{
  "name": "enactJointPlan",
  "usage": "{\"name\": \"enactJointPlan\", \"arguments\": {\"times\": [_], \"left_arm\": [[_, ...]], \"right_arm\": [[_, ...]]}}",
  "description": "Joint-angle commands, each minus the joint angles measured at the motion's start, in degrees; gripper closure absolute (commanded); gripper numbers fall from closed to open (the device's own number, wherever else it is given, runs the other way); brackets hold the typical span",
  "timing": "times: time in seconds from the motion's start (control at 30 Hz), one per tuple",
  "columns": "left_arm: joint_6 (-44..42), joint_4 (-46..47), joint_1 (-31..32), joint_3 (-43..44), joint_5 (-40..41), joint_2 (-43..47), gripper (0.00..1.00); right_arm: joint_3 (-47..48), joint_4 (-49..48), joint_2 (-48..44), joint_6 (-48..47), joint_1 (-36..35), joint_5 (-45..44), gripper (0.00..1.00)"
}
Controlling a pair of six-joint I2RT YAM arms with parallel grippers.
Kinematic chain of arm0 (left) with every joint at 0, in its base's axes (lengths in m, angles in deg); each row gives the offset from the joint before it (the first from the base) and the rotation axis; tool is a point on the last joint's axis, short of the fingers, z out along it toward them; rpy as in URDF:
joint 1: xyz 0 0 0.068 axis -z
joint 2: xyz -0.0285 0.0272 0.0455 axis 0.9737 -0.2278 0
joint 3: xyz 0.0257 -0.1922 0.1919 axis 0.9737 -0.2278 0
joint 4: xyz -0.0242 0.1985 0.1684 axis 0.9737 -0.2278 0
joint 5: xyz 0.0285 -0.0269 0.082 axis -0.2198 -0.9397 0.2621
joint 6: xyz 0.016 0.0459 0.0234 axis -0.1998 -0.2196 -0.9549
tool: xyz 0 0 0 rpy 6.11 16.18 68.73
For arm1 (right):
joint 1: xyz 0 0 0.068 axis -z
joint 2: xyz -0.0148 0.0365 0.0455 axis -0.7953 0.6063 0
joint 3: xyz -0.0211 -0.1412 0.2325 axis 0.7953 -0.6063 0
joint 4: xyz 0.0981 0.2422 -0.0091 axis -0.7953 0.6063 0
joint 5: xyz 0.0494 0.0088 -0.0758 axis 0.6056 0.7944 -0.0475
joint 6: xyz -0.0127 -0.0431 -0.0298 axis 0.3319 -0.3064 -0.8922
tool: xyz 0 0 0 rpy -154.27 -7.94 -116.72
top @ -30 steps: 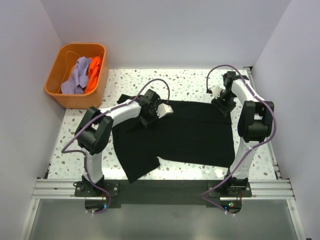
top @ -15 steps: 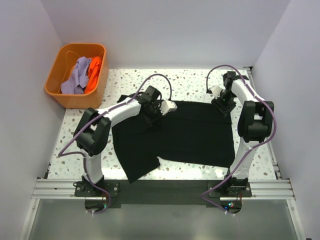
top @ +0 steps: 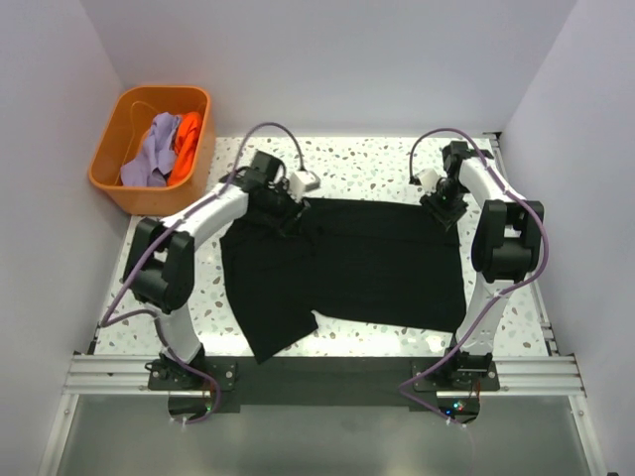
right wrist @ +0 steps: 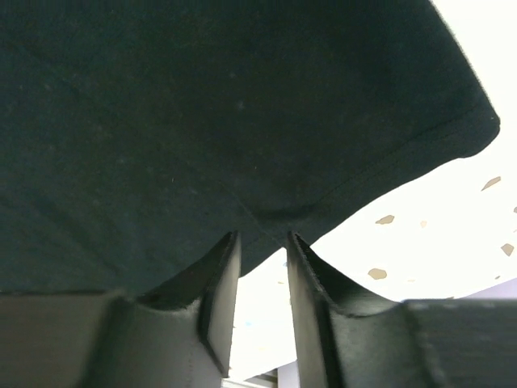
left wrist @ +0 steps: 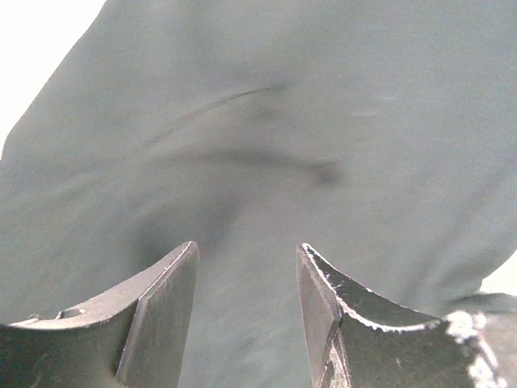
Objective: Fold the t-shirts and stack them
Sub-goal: Fold the tshirt
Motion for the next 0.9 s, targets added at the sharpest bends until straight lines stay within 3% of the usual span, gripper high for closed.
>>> {"name": "enactJointPlan", "arguments": {"times": [0.0, 0.2, 0.47, 0.73, 0.87], "left_arm": [[1.03, 2.29, -5.56, -2.04, 3.57, 5.63, 0.44], [0.68, 2.03, -9.95, -4.25, 8.77, 2.38, 0.48], [0.42, 2.73, -13.91, -2.85, 13.35, -5.53, 0.49], [-0.11, 0.45, -17.16, 11.37, 14.41, -18.79, 0.52], [-0.81, -0.87, -17.16, 17.79, 10.64, -18.38, 0.47]], "right_arm": [[-0.98, -2.07, -3.83, 2.37, -0.79, 0.29, 0.68], [-4.94, -7.43, -2.09, 4.13, -4.04, -6.28, 0.79], [-4.51, -14.73, 4.42, 5.27, -4.31, -15.00, 0.82], [9.36, -18.51, 14.53, 8.17, -4.22, -19.66, 0.82], [16.31, -17.12, 15.60, 8.96, -4.40, -17.91, 0.77]]}}
